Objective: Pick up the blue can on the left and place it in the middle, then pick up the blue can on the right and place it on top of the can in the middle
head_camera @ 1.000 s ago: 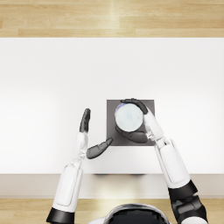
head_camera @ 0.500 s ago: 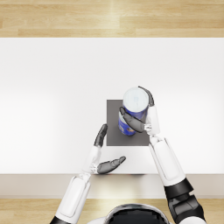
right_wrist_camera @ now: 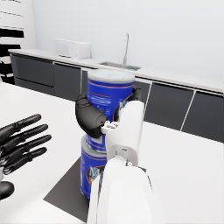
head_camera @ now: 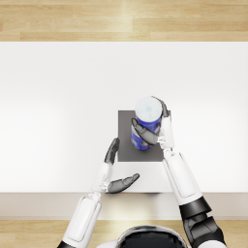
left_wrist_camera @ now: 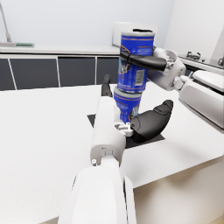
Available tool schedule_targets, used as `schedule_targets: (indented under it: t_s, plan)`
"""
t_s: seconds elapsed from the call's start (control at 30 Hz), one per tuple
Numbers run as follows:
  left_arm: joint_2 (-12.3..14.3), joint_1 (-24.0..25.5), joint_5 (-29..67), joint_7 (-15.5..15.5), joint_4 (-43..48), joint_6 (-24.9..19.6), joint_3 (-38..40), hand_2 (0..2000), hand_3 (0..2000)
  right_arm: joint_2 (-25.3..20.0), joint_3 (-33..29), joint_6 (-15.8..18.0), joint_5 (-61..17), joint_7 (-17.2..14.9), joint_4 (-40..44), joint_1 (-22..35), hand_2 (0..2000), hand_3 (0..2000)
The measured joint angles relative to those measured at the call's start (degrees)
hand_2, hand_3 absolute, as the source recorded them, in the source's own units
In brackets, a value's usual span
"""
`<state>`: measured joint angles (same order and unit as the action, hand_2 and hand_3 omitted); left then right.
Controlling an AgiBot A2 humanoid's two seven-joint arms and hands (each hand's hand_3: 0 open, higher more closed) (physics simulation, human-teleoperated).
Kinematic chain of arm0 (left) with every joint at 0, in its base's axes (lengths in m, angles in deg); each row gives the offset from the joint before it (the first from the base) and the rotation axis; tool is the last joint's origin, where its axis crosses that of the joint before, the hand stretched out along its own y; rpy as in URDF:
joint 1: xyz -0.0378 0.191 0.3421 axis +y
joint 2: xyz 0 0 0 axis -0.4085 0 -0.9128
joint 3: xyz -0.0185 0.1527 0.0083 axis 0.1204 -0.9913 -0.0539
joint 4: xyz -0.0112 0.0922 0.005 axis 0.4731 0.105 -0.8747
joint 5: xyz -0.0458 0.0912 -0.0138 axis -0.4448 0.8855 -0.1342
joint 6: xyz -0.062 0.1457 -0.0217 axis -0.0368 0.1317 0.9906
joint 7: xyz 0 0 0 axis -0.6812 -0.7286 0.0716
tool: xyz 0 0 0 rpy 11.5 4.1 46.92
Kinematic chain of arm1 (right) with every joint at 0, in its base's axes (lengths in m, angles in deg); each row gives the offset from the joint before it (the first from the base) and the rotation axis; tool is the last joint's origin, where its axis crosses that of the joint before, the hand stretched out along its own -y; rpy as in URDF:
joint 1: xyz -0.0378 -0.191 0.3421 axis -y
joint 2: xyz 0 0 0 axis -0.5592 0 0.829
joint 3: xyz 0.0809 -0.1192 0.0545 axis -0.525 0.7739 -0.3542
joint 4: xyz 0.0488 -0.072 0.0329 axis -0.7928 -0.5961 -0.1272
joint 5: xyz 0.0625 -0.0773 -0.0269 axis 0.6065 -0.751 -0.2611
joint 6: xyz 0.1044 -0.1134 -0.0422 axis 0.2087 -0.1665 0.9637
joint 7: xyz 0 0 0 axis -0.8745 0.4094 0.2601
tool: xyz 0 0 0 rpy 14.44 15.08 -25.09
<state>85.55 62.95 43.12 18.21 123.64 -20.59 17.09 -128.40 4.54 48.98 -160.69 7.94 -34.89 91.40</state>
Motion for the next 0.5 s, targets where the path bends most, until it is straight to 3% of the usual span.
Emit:
schedule_targets:
  t_s: [0.03,0.07,0.13,0.17,0.33,0.4,0.43,0.5]
  plan:
    - [0.1,0.0,0.0,0.0,0.0,0.0,0.1,0,0,-0.1,-0.1,-0.1,0.0,0.1,0.2,-0.1,639,1193]
    - [0.2,0.0,0.0,0.0,0.0,0.0,0.1,0,0,-0.2,-0.2,-1.4,0.0,0.2,0.4,-0.1,0,867]
    - [0.5,0.0,0.0,0.0,0.0,0.0,0.1,0,0,-0.3,-0.6,-3.8,0.0,0.0,0.6,-0.3,0,213]
    - [0.6,0.0,0.0,0.0,0.0,0.0,0.1,0,0,-0.4,-0.8,-4.3,0.0,0.0,0.8,-0.3,0,0]
    - [1.2,0.0,0.0,0.0,0.1,0.0,0.5,0,0,-0.6,-1.3,-5.7,0.0,-0.1,1.5,-0.4,0,0]
    - [1.8,-0.7,0.0,0.0,0.2,0.0,0.6,0,0,-0.6,-1.8,-1.6,0.0,-0.2,0.0,-0.6,0,0]
    - [2.2,-1.0,0.0,0.0,0.3,0.0,0.7,0,0,3.1,3.9,0.1,0.0,-0.2,-0.8,1.5,0,0]
    - [2.9,-1.8,0.0,0.0,0.5,0.0,0.9,0,0,3.2,3.0,3.5,0.0,-0.3,-2.3,1.5,0,0]
